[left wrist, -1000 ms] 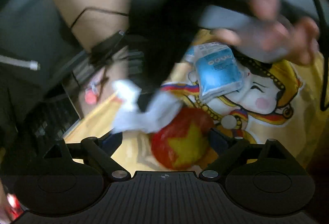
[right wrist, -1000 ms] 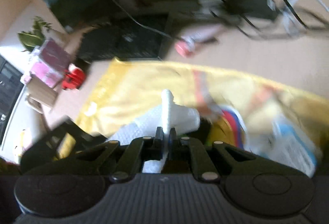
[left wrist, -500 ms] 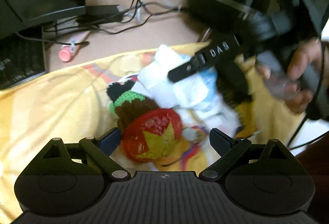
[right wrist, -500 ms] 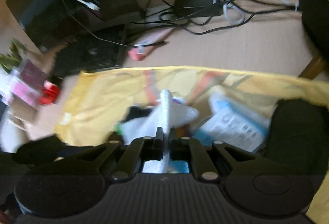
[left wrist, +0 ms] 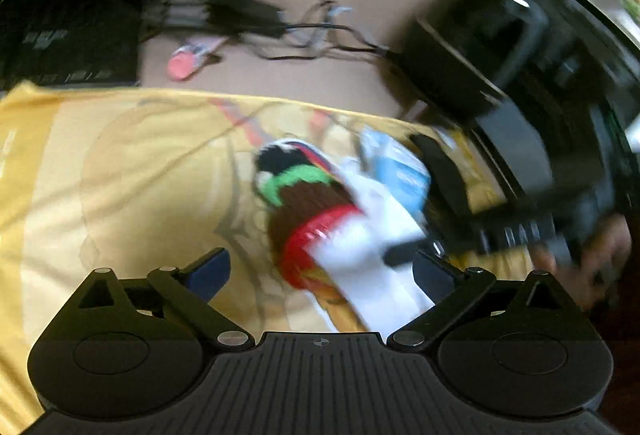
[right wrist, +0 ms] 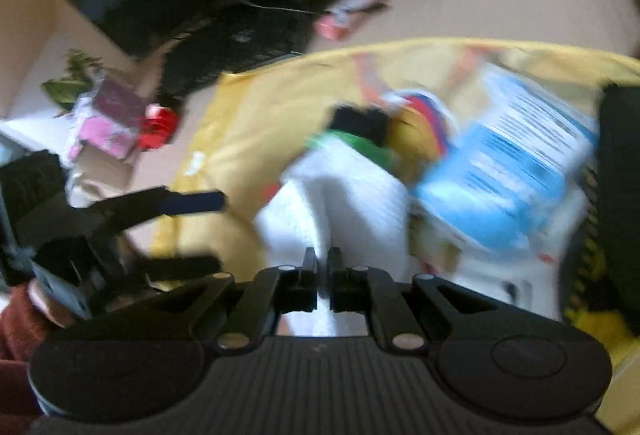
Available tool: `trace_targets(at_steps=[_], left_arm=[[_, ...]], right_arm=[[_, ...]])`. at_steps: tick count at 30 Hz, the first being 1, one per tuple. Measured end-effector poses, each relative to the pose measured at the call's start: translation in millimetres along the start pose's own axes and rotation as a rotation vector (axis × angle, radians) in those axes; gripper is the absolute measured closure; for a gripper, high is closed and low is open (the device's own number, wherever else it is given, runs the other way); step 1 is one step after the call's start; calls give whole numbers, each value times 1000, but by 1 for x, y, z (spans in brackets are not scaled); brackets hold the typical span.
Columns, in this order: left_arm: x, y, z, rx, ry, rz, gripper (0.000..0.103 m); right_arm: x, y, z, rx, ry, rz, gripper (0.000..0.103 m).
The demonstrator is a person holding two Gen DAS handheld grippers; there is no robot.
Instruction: Organize soft objects
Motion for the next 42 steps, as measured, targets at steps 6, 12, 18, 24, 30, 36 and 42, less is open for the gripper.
trace_targets(at_steps=[6,12,18,24,30,36,42], left_arm=[[-14,-45,11,-4,197,62,3],[-22,-75,-2,-127,150,71,3],[-25,-71,-22,-292,-85,66,32],[-33,-53,-33,-724,-548,67,31],[5,-90,-51,-720,-744,204,29],[14,-82,-79,-505,-673,135,14],[12,-63,-84,-392,-588,95,10]], right_arm=[[4,-1,-31,139,-55,-52,98],[-1,26,-44,158,-84,-138,98],[-17,44,-51,142,-119,-202,98],[-36,49,-51,110,-113,-220,98],[-68,33,-10,53,-14,-230,98],[-91,28,38,-154,58,-231,98],[-84,-11,40,-102,84,-120,98]])
Point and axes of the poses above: each gripper's, at about its wrist camera, not at the fingertips, and y roughly against the way its jaws point, z to its left, x to its underside, the point moved 2 cm from there along -y, roughly the way its jaws point, and after that the axes turned 9 degrees about x, right-handed, at the moved point
